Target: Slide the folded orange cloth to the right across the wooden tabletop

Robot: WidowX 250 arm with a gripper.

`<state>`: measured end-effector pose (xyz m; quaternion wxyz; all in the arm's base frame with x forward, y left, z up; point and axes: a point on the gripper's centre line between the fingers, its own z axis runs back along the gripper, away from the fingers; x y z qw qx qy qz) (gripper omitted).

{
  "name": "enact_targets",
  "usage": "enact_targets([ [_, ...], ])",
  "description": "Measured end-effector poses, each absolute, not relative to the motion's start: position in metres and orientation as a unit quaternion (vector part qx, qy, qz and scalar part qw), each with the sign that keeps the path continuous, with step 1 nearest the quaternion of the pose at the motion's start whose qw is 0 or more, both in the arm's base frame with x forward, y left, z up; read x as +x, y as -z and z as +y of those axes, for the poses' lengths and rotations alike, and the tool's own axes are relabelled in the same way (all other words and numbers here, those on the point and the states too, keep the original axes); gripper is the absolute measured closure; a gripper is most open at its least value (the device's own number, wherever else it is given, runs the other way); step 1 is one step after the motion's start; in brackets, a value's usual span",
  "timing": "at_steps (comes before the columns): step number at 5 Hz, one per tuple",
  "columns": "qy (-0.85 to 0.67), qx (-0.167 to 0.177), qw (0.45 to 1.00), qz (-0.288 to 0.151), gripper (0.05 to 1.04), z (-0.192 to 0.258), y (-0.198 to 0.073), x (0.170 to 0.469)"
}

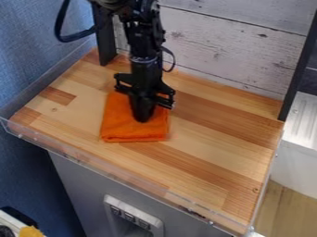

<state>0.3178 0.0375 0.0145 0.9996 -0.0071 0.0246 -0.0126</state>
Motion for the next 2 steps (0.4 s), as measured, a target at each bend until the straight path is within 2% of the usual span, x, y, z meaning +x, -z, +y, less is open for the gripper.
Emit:
enact_targets([
  [1, 0.022, -0.009, 0.999, 0.039, 0.589, 0.036, -0.027, 0.319],
  [2, 0.027, -0.011, 0.999, 0.028, 0.288, 0.039, -0.050, 0.322],
])
